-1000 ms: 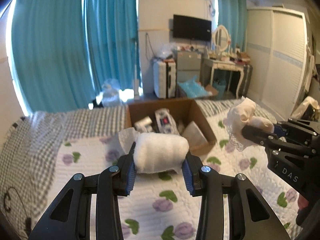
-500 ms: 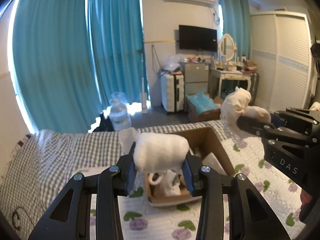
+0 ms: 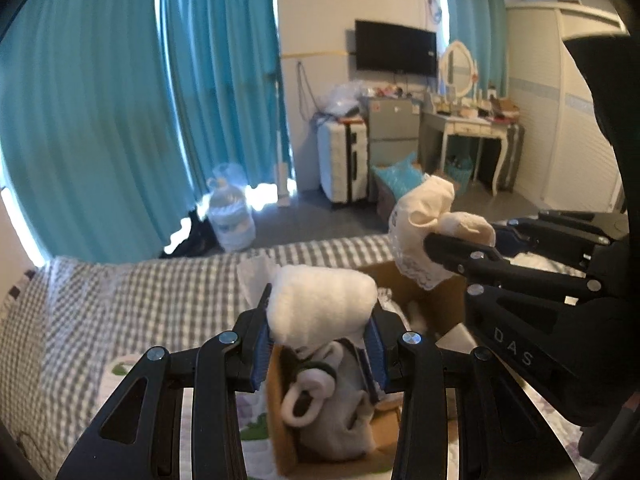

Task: Organize soft objects
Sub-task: 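Place the cream cloth and white sock into the box and release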

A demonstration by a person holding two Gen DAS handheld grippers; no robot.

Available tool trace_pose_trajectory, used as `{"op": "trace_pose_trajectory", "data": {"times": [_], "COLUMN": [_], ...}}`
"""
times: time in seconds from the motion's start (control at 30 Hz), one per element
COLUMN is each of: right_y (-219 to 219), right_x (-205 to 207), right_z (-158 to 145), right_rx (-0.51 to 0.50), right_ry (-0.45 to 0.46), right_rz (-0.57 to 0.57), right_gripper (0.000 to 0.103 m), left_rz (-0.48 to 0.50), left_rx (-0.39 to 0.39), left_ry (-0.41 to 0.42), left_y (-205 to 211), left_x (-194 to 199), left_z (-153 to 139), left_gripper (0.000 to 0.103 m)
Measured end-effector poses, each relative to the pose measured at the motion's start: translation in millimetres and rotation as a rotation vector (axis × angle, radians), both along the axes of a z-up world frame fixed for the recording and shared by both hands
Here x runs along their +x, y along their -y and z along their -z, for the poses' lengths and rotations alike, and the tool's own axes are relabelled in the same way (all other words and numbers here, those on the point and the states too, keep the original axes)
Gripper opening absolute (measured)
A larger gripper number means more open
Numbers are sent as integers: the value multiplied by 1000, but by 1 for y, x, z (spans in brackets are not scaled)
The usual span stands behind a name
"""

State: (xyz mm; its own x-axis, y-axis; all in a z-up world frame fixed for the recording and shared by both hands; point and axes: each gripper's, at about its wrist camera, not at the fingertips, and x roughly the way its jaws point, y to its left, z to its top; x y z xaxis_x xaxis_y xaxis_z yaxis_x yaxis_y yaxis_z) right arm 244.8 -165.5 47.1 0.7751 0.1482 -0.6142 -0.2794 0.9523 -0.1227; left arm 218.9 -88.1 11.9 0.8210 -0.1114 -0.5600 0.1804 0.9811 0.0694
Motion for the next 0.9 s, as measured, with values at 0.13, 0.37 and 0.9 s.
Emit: {"op": "trace_pose_trajectory", "data": {"times": [0.13,0.37,0.9], "right_y": [7,28,49], "right_x": [25,44,-26], "right_z": [28,57,-43], "right_rx": [6,64,124], "right_ry": [-40,-76,76], "right_rz": [8,11,99], "right_gripper": [19,23,66], "left_rz": [5,14,-56], "left_rx": [20,41,35], "left_ry": [-34,-63,77], "left_y": [8,21,12], "left_x": [19,34,-29], "left_z": [26,55,-31], "left_gripper": [39,49,82]}}
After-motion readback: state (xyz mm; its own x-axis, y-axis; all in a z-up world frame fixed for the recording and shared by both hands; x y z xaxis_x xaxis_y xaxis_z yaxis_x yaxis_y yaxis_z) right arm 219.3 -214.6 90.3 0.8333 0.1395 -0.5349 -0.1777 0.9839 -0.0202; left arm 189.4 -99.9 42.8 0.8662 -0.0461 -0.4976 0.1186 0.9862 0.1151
